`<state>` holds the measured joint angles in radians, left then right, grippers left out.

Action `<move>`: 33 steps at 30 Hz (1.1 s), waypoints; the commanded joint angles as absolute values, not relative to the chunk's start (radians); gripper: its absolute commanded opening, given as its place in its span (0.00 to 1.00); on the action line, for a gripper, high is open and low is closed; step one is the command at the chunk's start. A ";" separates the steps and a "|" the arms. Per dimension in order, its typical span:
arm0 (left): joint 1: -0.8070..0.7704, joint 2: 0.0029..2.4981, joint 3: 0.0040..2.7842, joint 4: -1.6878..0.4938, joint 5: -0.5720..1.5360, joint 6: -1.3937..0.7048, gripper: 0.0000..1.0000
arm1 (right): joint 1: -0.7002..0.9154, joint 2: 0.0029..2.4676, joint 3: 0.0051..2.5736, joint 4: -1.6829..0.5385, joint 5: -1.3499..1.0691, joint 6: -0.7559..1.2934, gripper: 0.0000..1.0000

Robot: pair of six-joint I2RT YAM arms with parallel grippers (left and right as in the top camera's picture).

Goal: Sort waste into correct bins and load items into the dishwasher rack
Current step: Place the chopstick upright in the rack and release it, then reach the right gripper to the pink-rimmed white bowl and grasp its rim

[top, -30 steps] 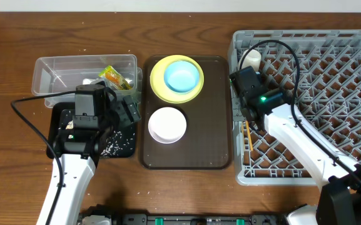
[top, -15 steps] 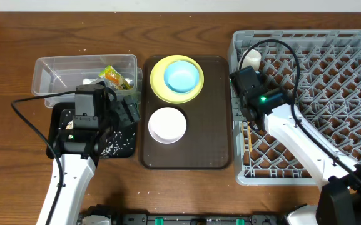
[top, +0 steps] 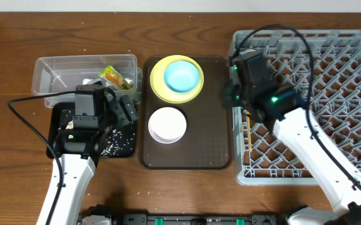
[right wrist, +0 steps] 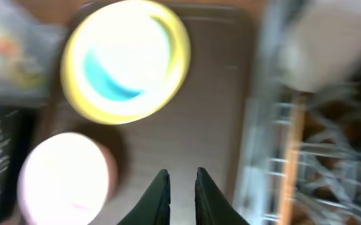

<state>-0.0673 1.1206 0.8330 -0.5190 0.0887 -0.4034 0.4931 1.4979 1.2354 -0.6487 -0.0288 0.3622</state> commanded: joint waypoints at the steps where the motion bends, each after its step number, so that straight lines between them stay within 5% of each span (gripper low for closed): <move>1: -0.068 1.124 0.859 -0.530 0.029 -0.406 0.92 | 0.560 1.508 1.243 -0.638 -0.125 0.334 0.14; 10: -0.068 1.124 0.859 -0.626 -0.249 -0.636 0.92 | 0.751 1.572 1.243 -0.558 -0.124 0.146 0.22; 33: -0.051 1.124 0.859 -0.636 -0.305 -0.642 0.92 | 0.943 1.866 1.243 -0.351 -0.121 0.029 0.32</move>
